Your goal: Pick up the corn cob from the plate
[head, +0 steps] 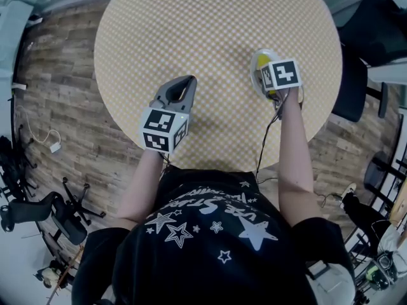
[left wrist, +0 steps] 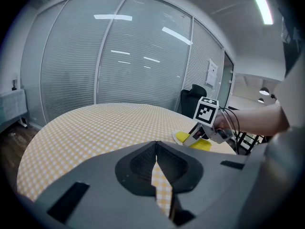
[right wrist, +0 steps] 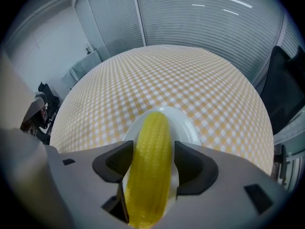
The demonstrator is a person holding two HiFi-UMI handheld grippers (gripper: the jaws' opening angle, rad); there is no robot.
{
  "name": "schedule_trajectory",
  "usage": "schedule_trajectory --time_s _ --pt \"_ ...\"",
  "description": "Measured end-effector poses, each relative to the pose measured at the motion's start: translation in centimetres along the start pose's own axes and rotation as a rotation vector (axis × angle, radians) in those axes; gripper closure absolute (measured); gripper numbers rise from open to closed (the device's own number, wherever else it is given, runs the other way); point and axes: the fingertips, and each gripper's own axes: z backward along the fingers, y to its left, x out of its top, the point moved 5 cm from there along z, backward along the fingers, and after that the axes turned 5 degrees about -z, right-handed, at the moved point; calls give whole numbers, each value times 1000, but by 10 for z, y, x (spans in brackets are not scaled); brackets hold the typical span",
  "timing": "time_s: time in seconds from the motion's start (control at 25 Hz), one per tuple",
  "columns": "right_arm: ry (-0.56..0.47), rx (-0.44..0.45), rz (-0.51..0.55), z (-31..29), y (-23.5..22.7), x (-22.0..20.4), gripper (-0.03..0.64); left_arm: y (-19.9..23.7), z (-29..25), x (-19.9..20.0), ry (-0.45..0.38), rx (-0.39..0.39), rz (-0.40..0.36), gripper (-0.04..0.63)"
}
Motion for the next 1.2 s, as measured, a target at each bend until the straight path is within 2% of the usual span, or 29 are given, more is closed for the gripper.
schedule_trajectory --time_s 0.12,0.32,0.6,0.8,1.08,1.2 --pt "4 36 -12 -1 0 0 350 0 2 -1 -2 -2 2 586" --pt "-11 1 44 -1 -4 0 360 -8 0 2 -10 -14 -4 586" --pt "-125 -32 40 11 -3 8 362 -5 10 4 -22 -25 -13 586" --pt "-209 6 0 33 5 9 362 -2 19 4 -44 -24 -15 586" --pt "-380 108 -65 85 32 6 362 0 39 9 -95 -34 -20 586" --pt "-437 97 -50 107 48 0 362 0 52 7 -114 -46 -21 586"
